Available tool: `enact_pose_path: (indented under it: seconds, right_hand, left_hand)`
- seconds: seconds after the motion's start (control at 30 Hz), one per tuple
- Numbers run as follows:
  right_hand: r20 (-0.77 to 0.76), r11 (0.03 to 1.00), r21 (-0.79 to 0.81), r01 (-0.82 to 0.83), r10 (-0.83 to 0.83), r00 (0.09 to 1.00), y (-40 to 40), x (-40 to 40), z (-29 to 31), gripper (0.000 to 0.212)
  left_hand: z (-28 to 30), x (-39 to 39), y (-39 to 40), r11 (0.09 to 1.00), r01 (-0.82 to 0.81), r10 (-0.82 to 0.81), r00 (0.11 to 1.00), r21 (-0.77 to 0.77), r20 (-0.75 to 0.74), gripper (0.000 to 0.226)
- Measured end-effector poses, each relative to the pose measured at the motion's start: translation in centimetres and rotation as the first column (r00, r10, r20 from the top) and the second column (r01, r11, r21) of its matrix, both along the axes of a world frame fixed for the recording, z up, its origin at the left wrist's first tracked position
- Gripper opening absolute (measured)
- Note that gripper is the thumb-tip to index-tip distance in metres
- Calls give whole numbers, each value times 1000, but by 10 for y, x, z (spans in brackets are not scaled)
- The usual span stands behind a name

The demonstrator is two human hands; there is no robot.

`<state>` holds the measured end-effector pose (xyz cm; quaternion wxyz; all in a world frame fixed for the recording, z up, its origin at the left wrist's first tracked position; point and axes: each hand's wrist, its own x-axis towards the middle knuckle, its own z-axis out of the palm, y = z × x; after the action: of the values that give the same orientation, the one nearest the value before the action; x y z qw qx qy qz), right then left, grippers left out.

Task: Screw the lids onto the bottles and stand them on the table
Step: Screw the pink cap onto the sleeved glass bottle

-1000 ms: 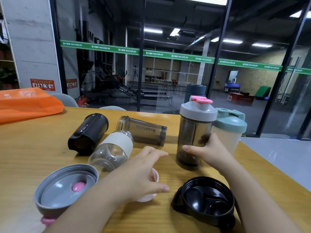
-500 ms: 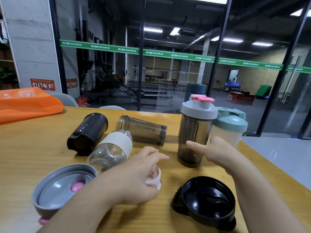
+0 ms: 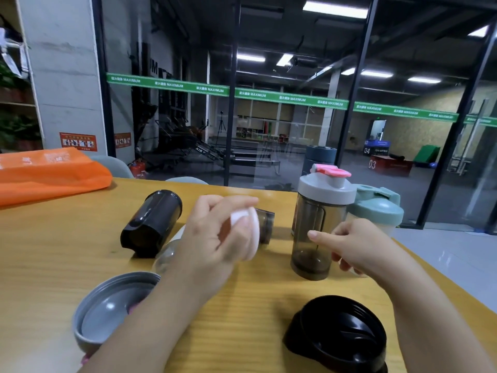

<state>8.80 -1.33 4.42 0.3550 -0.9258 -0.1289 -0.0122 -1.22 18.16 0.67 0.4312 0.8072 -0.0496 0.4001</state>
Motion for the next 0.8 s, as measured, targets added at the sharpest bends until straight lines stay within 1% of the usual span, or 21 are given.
enact_pose_path:
  seconds: [0.07,0.13,0.17,0.27,0.3,0.4,0.47,0.53,0.6,0.67,0.73,0.8]
  right_hand:
    - [2,999,-18,-28,28,1000,5,-6,9,43]
    - [10,996,-50,-68,69,998,12,-12,18,41]
    - [14,994,-65,-90,91,996,16,-15,23,37]
    - [12,982,-110,-154,156,988,31,-29,36,26]
    - [13,977,-120,-175,178,984,37,-33,37,24]
    - [38,964,-157,-213,221,974,58,-44,35,21]
    - [55,959,-178,-222,235,971,73,-50,27,22]
    - [41,953,-164,-254,264,964,89,-52,14,22]
    - [9,946,-123,-300,304,953,104,-55,-1,27]
    - [7,939,-36,-343,343,939,118,-57,-17,37]
    - [58,926,32,-377,374,925,129,-61,-28,40]
    - [118,909,30,-416,410,904,139,-64,-34,41]
  left_hand:
    - [5,-4,0,984,-6,11,1000,-180,29,33]
    - [11,-8,0,918,6,12,999,-397,43,22]
    - [13,-9,2,877,-2,35,998,-481,60,18]
    - [16,-8,6,777,27,88,985,-629,151,12]
    - [18,-7,7,735,58,91,979,-676,182,5]
    - [19,-3,11,633,119,121,961,-765,250,15]
    - [20,-3,12,590,136,144,952,-796,269,11]
    - [22,-3,13,545,157,170,941,-824,292,9]
    - [24,-2,16,493,173,200,931,-853,305,12]
    - [25,-1,18,443,192,216,925,-876,313,14]
    - [24,1,21,394,223,201,926,-892,320,14]
    - [24,2,23,340,266,167,927,-902,336,13]
